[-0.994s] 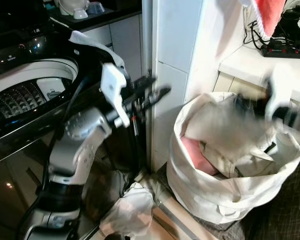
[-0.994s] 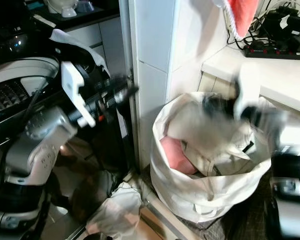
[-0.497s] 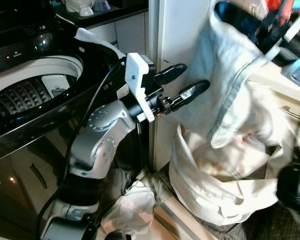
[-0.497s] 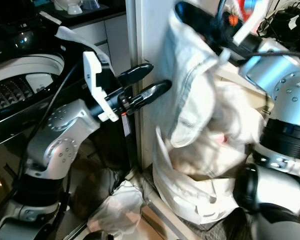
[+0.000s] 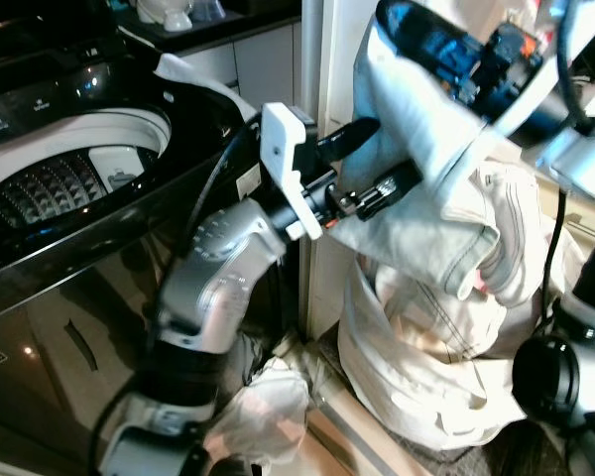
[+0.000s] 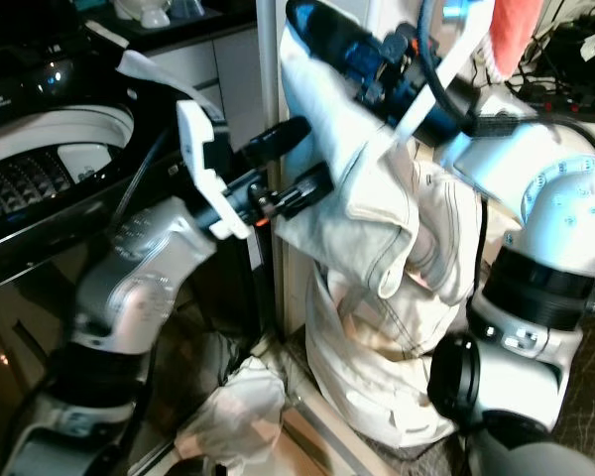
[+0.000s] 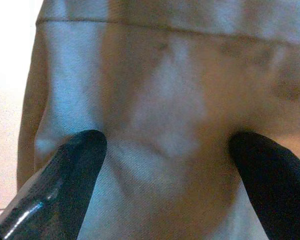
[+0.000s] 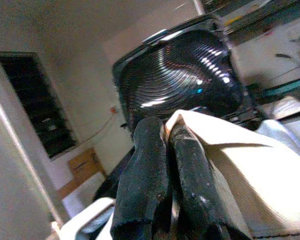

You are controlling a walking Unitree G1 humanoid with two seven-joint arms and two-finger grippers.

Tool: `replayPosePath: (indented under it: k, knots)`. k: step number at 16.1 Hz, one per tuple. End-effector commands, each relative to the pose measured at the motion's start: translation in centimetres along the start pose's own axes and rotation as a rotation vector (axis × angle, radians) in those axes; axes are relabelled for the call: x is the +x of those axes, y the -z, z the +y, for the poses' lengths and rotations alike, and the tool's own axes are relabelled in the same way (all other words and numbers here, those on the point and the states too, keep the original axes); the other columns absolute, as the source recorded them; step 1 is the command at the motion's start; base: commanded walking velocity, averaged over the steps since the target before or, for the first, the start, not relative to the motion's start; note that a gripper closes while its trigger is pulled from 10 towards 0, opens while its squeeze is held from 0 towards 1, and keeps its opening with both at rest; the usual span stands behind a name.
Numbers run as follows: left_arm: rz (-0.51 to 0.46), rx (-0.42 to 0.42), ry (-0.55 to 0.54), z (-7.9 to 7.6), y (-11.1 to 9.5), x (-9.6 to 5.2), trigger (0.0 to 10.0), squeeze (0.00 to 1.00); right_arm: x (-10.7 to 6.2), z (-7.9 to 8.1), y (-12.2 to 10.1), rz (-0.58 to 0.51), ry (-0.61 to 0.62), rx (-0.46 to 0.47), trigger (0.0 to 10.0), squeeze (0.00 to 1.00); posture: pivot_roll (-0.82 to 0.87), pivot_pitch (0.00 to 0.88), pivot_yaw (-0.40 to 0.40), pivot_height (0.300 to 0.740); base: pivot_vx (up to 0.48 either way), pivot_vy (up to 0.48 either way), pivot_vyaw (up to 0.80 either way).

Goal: Clothes washing

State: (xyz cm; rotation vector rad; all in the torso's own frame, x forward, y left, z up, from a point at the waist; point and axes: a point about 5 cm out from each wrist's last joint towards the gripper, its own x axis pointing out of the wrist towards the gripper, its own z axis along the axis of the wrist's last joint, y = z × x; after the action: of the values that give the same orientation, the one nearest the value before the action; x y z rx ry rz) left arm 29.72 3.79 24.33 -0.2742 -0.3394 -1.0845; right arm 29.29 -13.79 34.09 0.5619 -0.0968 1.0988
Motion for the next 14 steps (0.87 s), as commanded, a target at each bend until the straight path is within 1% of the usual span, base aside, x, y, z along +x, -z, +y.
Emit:
replayPosePath:
  k: [1, 2, 3, 4, 6, 9, 12, 14]
  knots:
    - [-0.004, -0.002, -0.021, 0.2, 0.2, 0.0, 10.0, 1.0, 0.1, 1.6, -0.8, -0.031, -0.08, -0.034, 0.0, 0.0, 0.02, 0.0, 0.019, 0.74, 0.0, 0.0, 0.0]
    - [-0.023, -0.052, -0.01, 0.0, 0.3, 0.0, 0.0, 0.32, 0.0, 1.7, -0.7, -0.036, -0.082, -0.024, 0.0, 0.0, 0.01, 0.0, 0.023, 0.74, 0.0, 0.0, 0.0]
    - [-0.015, -0.062, -0.004, -0.1, 0.5, -0.1, 0.0, 0.03, 0.0, 1.8, -0.6, -0.038, -0.082, -0.018, 0.0, 0.0, 0.01, 0.0, 0.023, 0.74, 0.0, 0.0, 0.0]
    - [-0.004, -0.056, -0.008, -0.1, 0.7, -0.1, 0.0, 0.0, -0.1, 1.8, -0.6, -0.038, -0.082, -0.016, 0.0, 0.0, 0.01, 0.0, 0.023, 0.74, 0.0, 0.0, 0.0]
    - [0.006, -0.045, -0.033, 0.2, 1.0, -0.3, 0.0, 0.0, -0.3, 1.9, -0.4, -0.035, -0.077, -0.01, 0.0, 0.0, 0.01, 0.0, 0.023, 0.74, 0.0, 0.0, 0.0]
    - [0.013, -0.06, -0.013, 0.1, 1.1, -0.5, 0.0, 0.0, -0.4, 1.9, -0.4, -0.029, -0.075, -0.006, 0.0, 0.0, 0.02, 0.0, 0.021, 0.74, 0.0, 0.0, 0.0]
    - [0.02, -0.05, -0.004, -0.1, 1.2, -0.7, 0.0, 0.0, -0.3, 1.9, -0.2, -0.021, -0.069, -0.008, 0.0, 0.0, 0.02, 0.0, 0.02, 0.74, 0.0, 0.0, 0.0]
    - [0.02, -0.039, -0.024, 0.3, 1.2, -0.8, 0.0, 0.0, -0.2, 2.1, -0.2, -0.023, -0.072, -0.005, 0.0, 0.0, 0.01, 0.0, 0.024, 0.74, 0.0, 0.0, 0.0]
